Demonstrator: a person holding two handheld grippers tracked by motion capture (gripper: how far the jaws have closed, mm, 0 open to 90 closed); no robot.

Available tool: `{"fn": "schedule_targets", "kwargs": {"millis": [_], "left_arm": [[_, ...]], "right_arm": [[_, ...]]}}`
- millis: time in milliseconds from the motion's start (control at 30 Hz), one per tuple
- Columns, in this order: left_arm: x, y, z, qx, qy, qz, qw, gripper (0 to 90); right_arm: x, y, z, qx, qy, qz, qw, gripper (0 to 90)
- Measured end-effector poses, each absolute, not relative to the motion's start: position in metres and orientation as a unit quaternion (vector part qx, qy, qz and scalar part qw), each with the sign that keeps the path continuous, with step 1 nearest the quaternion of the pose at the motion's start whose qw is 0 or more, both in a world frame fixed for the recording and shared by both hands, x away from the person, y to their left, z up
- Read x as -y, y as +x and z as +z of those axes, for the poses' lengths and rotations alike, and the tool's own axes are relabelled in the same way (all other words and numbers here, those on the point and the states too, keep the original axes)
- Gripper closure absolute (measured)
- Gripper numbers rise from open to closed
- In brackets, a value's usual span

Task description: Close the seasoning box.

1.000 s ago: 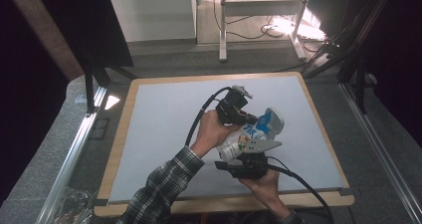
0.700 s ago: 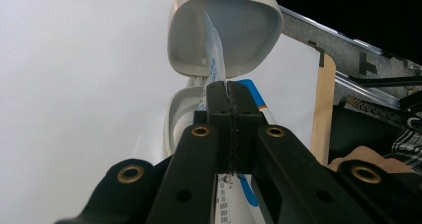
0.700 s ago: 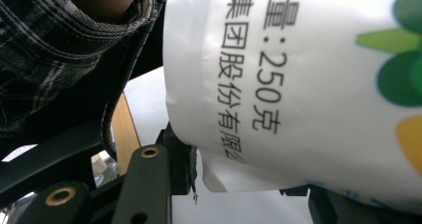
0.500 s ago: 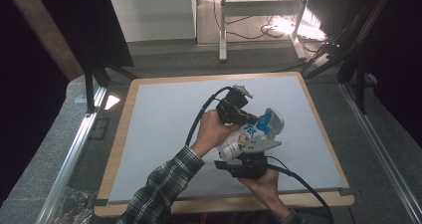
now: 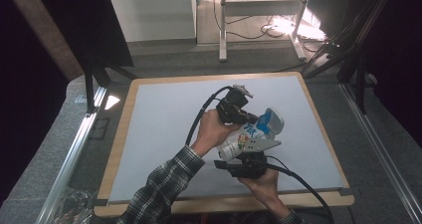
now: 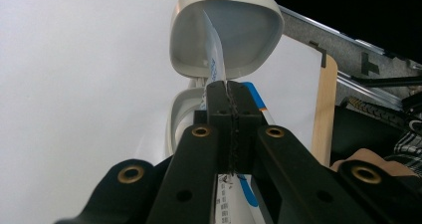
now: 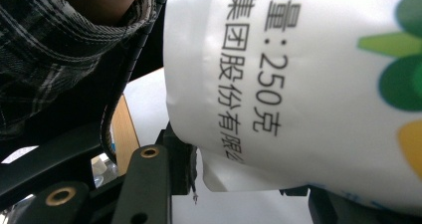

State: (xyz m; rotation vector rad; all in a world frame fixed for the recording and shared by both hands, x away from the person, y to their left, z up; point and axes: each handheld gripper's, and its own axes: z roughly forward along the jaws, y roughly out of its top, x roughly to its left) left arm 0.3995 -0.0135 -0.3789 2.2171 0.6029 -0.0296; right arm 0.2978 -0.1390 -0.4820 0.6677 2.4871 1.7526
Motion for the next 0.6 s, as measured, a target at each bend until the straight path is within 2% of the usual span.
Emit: {"fn": "schedule_targets", "kwargs": {"millis": [600], "left_arm": [[0.0154, 0.3999, -0.3771, -0.235, 0.884, -0.011, 0.405, 89.7]], "right_arm": [[0.1378, 0.2981, -0.4802, -0.797, 0.216, 0.564, 0.013, 58.7]]}}
